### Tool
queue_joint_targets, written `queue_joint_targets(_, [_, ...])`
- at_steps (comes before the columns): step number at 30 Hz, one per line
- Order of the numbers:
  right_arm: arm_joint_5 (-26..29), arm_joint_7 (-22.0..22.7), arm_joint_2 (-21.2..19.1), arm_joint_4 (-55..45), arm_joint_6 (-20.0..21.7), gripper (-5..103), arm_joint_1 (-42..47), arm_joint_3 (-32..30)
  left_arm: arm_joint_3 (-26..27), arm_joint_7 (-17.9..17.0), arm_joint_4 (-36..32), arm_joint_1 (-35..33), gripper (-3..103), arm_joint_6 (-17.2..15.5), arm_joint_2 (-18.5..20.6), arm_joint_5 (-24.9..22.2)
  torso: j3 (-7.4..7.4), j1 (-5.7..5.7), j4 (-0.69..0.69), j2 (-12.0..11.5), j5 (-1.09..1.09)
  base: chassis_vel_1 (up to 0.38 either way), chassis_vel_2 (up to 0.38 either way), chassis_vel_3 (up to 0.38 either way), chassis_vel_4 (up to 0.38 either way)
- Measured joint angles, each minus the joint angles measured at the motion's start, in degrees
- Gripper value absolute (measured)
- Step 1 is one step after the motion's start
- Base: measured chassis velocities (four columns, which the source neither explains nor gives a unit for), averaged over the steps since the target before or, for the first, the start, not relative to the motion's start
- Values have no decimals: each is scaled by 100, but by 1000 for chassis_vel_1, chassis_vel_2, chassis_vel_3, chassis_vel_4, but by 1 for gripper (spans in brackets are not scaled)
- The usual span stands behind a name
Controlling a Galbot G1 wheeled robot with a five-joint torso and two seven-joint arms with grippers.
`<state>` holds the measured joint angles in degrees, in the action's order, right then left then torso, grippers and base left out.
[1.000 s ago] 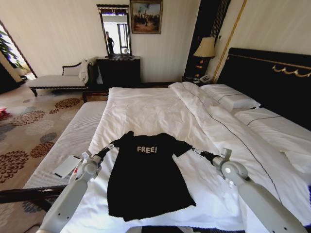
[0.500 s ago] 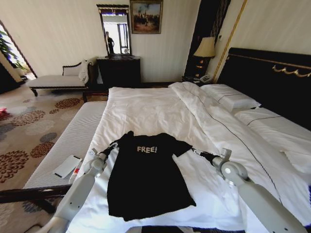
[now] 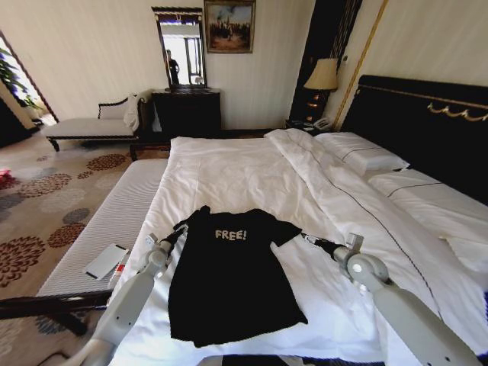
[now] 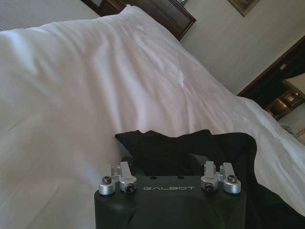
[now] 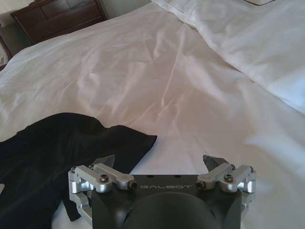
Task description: Fold the clothes on the bed.
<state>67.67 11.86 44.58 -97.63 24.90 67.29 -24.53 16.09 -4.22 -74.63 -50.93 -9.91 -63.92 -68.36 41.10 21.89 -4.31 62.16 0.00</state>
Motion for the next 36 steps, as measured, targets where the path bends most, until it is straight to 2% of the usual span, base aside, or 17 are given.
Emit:
queue_joint_targets(1, [0,1,1,-2,0,100,2,0,0,-3,0,-1,64,2,0,1,0,0,0,0,0,0,0,0,0])
queue_joint_targets(3, [-5,4,3,-15,0,100,21,-6,5,-24,-11,-8,52,3,3,0,0,0,-1,0,0,0,0,0,0])
queue_joint_targets(4, [-5,4,3,-15,0,100,21,-6,5,-24,-11,-8,52,3,3,0,0,0,-1,0,0,0,0,0,0])
queue_joint_targets(6, [-8,8,3,-20,0,100,34,-19,5,-25,-33,-21,42,3,19,0,0,0,-1,0,-1,0,0,0,0])
queue_joint_targets(7, [-8,9,3,-21,0,100,41,-26,5,-25,-40,-29,42,3,32,-1,0,0,-1,0,-1,0,0,0,0])
queue_joint_targets(8, [-9,10,4,-24,0,100,50,-34,9,-28,-51,-39,31,3,51,-4,0,0,-1,0,-1,0,0,0,0])
queue_joint_targets(10, [-4,11,7,-27,0,100,53,-39,18,-32,-76,-55,31,3,72,-13,0,0,-1,0,-1,0,0,0,0])
queue_joint_targets(12, [29,12,9,-25,3,100,48,-36,44,-50,-172,-112,20,-2,139,-37,0,0,-2,0,-1,0,0,0,0])
queue_joint_targets(13, [29,12,9,-25,3,100,48,-36,44,-50,-172,-112,20,-2,139,-37,0,0,-2,0,-1,0,0,0,0])
queue_joint_targets(16, [62,12,25,-6,14,100,-4,8,99,-80,-358,-244,4,-18,276,-67,0,0,-1,0,-1,0,0,0,0])
queue_joint_targets(23, [49,1,73,-6,29,100,-60,70,221,-119,-645,-458,2,-40,542,-114,0,0,0,0,-1,0,0,0,0])
queue_joint_targets(30, [-36,-73,89,13,32,100,-53,86,432,-235,-1056,-748,2,-124,973,-244,0,0,-1,0,-1,0,0,0,0])
queue_joint_targets(36, [84,-85,83,71,65,100,-144,136,500,-280,-1277,-927,2,-151,1255,-270,0,0,0,0,0,0,0,0,0])
